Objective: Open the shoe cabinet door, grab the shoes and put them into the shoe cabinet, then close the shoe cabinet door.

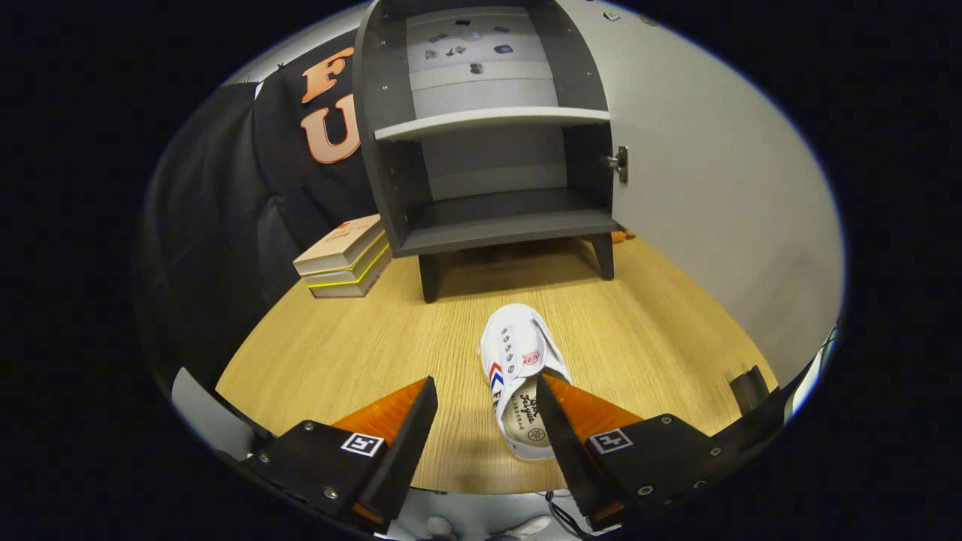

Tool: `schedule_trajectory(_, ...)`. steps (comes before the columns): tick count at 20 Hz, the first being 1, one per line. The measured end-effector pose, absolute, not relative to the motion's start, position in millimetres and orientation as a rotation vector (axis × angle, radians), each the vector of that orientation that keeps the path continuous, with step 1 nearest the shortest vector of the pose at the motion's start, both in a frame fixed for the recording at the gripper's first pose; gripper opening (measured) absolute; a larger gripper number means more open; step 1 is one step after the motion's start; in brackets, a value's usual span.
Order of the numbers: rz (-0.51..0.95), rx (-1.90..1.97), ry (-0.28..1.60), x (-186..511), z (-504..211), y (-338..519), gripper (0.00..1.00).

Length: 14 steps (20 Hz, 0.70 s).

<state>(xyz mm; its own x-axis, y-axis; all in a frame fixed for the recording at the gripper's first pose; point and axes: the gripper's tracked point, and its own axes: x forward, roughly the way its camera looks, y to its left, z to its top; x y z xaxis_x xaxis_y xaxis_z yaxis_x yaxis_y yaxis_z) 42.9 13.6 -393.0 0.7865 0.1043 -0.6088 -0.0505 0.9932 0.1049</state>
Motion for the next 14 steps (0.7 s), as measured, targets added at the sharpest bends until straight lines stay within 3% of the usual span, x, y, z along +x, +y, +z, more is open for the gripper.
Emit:
schedule_trajectory(8, 0.065, 0.141, 0.729, 69, -443, 12, 0.82)
schedule_trajectory(14, 0.041, 0.179, 0.792, 84, -462, 11, 0.56)
